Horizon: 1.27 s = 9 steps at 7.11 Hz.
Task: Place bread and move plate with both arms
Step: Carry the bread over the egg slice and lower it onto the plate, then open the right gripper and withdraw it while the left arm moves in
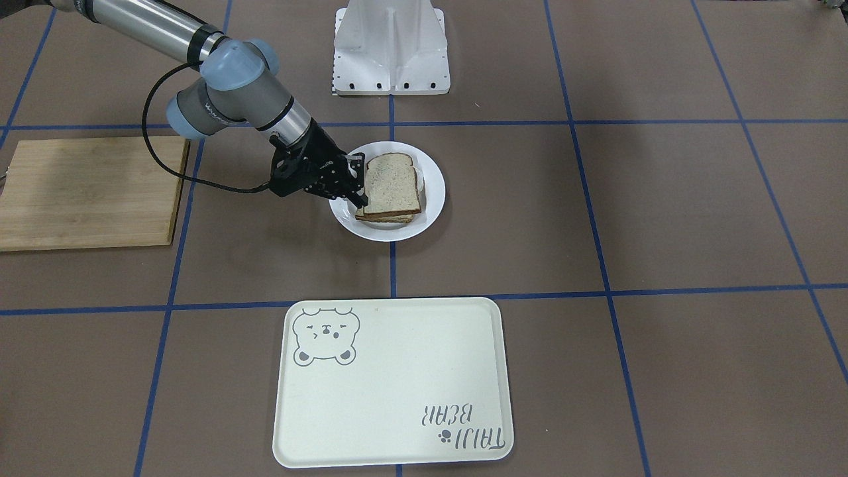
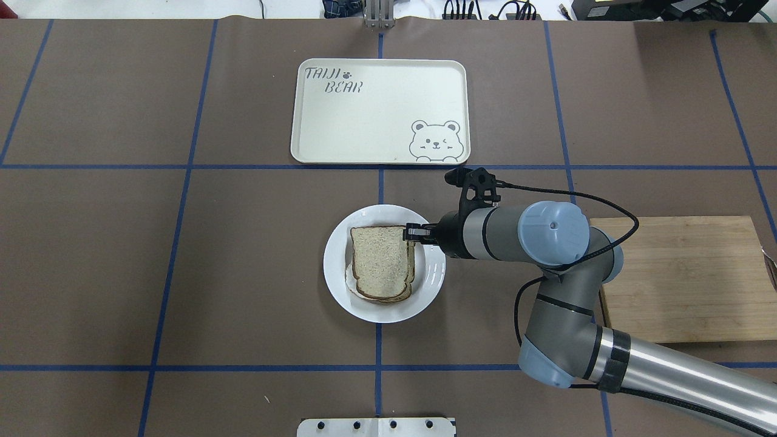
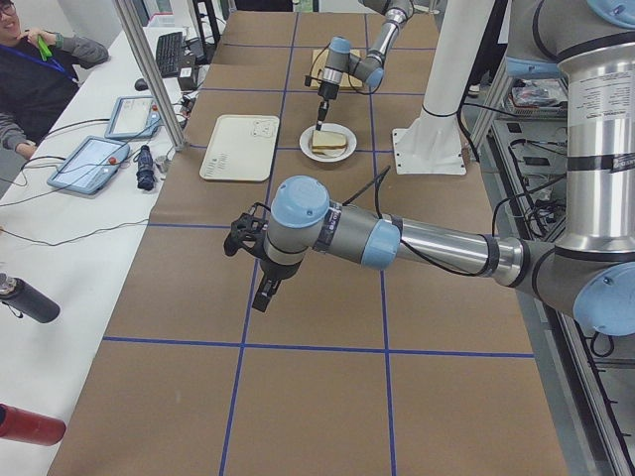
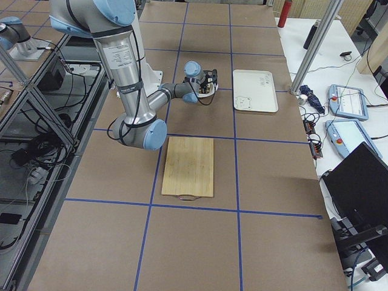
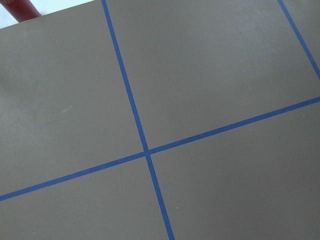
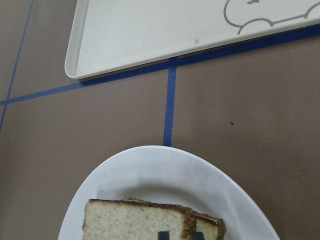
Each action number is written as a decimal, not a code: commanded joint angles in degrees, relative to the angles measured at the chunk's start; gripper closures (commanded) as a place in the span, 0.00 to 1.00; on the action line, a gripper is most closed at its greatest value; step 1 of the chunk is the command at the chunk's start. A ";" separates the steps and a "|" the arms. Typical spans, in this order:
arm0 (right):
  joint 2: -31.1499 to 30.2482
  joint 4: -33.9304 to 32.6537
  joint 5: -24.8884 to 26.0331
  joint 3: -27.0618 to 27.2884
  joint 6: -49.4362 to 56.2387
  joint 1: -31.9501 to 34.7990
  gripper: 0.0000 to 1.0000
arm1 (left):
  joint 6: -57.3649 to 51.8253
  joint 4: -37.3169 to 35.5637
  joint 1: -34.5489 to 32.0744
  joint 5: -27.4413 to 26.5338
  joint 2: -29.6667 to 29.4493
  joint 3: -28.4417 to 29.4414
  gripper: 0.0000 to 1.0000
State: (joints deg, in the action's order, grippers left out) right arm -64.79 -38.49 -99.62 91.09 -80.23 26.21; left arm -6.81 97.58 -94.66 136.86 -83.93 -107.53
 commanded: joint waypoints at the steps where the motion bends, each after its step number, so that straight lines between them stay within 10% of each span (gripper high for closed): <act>1: -0.16 -1.22 -0.39 0.58 0.16 1.55 0.00 | 1.01 0.06 0.00 0.07 0.00 -0.22 0.02; 6: -1.12 -40.36 -12.87 9.81 24.93 22.62 0.00 | 5.54 8.65 0.96 2.07 -0.53 -0.23 0.02; 9: -13.20 -46.15 -27.40 10.16 56.65 39.81 0.00 | 30.08 26.20 15.51 6.21 -2.29 -0.31 0.02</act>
State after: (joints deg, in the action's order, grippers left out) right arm -71.61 -83.40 -119.85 101.06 -37.28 57.96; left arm 11.90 116.30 -85.25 141.40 -85.90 -107.85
